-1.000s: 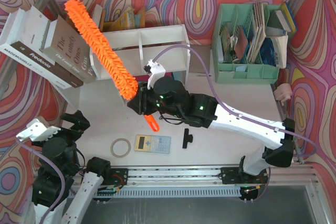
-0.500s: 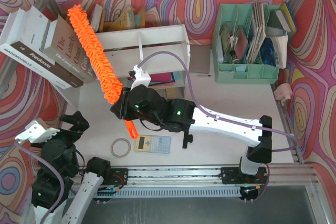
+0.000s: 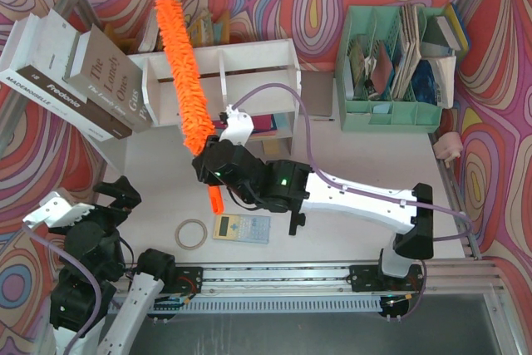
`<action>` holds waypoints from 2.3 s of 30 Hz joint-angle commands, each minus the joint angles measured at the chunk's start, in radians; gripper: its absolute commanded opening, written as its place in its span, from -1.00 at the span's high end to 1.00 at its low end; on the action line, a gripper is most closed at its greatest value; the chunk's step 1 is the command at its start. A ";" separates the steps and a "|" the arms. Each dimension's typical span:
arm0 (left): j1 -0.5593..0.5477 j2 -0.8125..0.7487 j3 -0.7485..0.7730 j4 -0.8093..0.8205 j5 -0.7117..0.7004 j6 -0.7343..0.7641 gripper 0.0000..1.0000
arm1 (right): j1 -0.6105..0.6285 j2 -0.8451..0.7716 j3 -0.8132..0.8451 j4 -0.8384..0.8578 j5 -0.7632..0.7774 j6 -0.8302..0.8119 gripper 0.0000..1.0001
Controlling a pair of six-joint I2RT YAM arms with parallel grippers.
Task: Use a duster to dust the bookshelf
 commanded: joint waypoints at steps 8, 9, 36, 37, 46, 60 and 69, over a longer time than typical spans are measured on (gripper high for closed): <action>-0.002 -0.010 -0.013 0.001 0.003 0.002 -0.97 | 0.005 -0.107 -0.058 0.039 0.175 -0.047 1.00; -0.002 -0.010 -0.012 0.001 0.003 0.002 -0.97 | 0.005 -0.092 -0.037 0.040 0.144 -0.056 1.00; -0.001 -0.016 -0.013 0.001 0.005 0.002 -0.97 | 0.037 0.083 0.131 -0.162 0.209 -0.122 1.00; -0.001 -0.015 -0.013 0.000 0.006 0.002 -0.97 | 0.038 0.066 0.109 -0.159 0.229 -0.121 1.00; -0.001 -0.015 -0.013 0.001 0.009 0.002 -0.97 | 0.038 -0.033 0.005 -0.120 0.320 -0.141 1.00; -0.001 -0.016 -0.013 0.000 0.007 0.002 -0.97 | 0.073 0.139 0.197 -0.041 0.010 -0.278 1.00; 0.000 -0.018 -0.014 0.001 0.008 0.002 -0.97 | 0.072 0.095 0.109 -0.068 0.136 -0.232 1.00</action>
